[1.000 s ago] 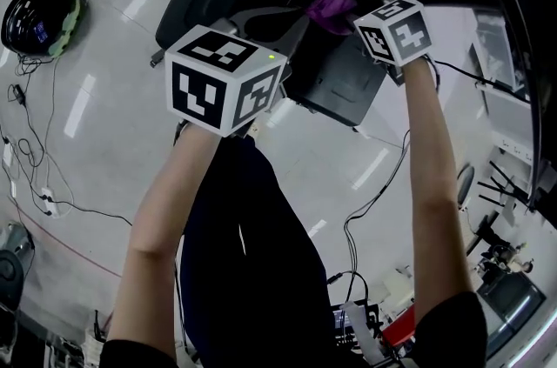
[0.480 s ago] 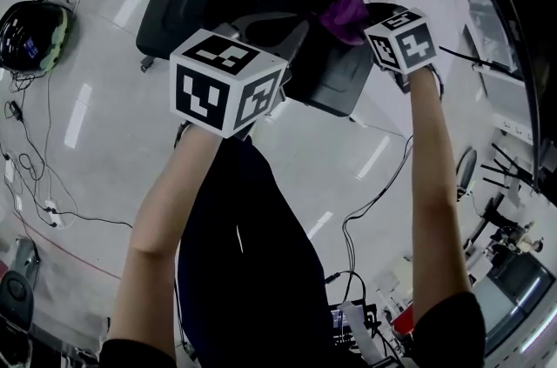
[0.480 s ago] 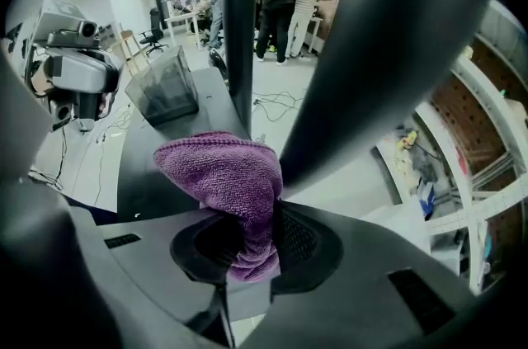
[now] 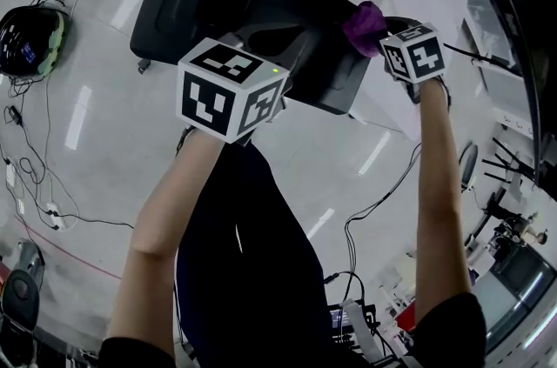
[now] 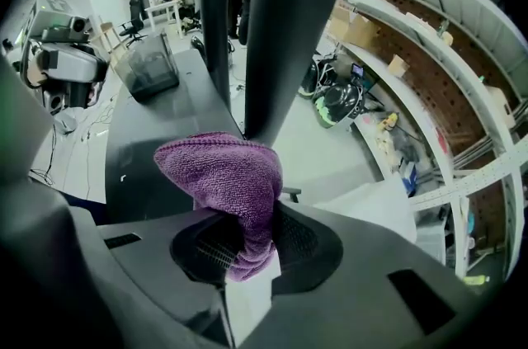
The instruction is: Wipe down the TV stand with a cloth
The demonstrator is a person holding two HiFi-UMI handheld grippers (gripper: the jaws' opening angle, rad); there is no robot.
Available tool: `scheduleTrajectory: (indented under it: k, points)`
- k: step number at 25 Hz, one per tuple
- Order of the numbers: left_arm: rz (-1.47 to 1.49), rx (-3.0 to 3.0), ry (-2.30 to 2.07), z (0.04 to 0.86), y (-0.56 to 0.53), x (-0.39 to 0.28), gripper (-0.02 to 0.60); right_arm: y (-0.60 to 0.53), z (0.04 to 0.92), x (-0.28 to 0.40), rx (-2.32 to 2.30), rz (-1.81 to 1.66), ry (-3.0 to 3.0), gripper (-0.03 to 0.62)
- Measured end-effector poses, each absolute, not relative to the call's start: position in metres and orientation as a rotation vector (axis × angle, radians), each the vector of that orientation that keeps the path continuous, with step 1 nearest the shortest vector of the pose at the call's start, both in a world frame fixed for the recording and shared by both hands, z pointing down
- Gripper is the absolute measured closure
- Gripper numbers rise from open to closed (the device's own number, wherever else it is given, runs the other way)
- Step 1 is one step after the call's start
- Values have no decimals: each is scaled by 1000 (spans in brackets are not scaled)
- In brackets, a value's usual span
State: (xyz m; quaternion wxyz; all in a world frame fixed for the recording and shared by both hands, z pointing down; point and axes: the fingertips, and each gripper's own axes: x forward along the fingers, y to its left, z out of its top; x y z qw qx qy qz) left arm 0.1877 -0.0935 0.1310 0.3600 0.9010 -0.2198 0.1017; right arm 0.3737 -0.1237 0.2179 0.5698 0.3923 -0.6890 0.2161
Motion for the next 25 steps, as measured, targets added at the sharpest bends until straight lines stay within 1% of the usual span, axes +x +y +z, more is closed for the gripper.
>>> scheduleTrajectory:
  k: [7, 10, 15, 21, 25]
  points:
    - [281, 2323, -547, 134, -85, 190, 575, -108, 217, 409, 1009, 524, -1516, 496]
    - [279, 2318, -550, 136, -82, 188, 575, -106, 202, 402, 1122, 558, -1564, 496]
    - [277, 2303, -568, 138, -78, 176, 575, -104, 174, 340, 1283, 746, -1770, 496]
    - [259, 2264, -609, 140, -72, 154, 575, -101, 178, 256, 1287, 1184, -1931, 496]
    - [243, 2234, -651, 143, -70, 132, 575, -107, 189, 212, 1253, 1421, -1952, 496]
